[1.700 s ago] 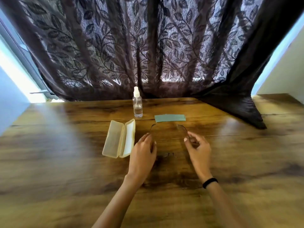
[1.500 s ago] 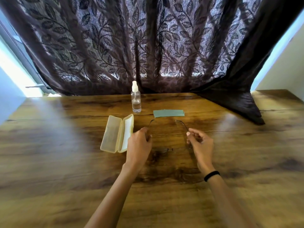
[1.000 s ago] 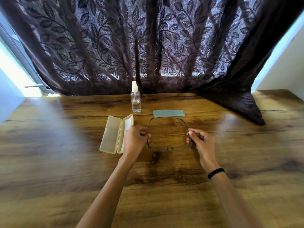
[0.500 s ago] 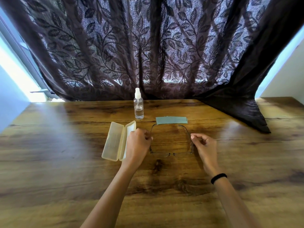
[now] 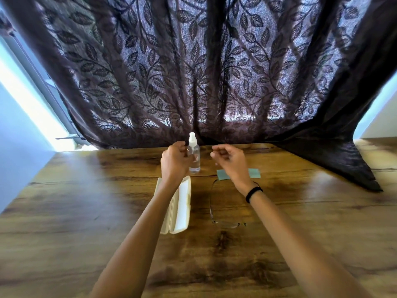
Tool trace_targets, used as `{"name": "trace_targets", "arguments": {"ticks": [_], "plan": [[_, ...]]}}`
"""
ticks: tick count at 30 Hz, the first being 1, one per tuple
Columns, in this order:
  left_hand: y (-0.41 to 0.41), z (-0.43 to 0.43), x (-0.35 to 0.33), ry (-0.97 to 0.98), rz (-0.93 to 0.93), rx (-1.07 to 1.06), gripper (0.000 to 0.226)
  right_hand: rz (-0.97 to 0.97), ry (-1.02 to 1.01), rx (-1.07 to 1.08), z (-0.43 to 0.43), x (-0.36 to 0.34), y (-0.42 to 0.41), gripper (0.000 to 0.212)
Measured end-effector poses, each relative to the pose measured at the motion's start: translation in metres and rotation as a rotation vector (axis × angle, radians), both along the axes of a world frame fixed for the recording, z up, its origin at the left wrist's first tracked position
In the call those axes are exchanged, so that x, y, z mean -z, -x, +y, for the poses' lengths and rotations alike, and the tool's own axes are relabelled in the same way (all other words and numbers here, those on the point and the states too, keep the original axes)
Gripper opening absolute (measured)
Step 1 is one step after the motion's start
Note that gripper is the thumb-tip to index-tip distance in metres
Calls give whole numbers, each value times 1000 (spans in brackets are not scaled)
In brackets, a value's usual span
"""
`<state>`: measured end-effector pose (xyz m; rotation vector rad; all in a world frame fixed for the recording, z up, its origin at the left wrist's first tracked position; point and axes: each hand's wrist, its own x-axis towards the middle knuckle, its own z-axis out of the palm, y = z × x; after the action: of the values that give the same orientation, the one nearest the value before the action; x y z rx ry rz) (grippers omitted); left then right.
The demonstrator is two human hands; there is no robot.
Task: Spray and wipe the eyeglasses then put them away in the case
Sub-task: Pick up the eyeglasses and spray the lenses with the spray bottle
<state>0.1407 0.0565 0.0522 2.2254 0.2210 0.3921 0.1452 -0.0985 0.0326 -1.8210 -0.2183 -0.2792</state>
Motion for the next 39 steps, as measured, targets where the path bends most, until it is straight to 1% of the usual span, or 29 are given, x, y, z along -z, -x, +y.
{"name": "trace_targets", "arguments": {"ticks": [2,7,11,15,18,21,25,29,33,39], "plan": [[-9,5,4,-44,30,22,56,49,9,-31,12,3,-14,23],[-23,13,17,-124,112,97,35,112,45,-36,31,16,-36,29],[-28,13,26,-180,134,115,30,115,21,-58,39,23,-40,28],[-29,12,28,-195,101,113,28,78,-10,-35,36,25,-35,28],[-23,7,22,-152,32,143,31,65,-62,-12,28,19,-27,29],[-12,-4,13,-95,-62,175,36,39,-112,-3,16,8,-16,31],[5,-26,1,-74,-150,223,34,-15,-148,17,-8,-7,5,33],[22,-58,-11,-43,-212,315,34,-68,-158,87,-40,-18,33,32],[39,-94,-14,7,-206,430,37,-72,-127,209,-78,-20,61,33],[64,-138,0,-53,-100,587,34,-39,-56,349,-121,-3,103,34]]}}
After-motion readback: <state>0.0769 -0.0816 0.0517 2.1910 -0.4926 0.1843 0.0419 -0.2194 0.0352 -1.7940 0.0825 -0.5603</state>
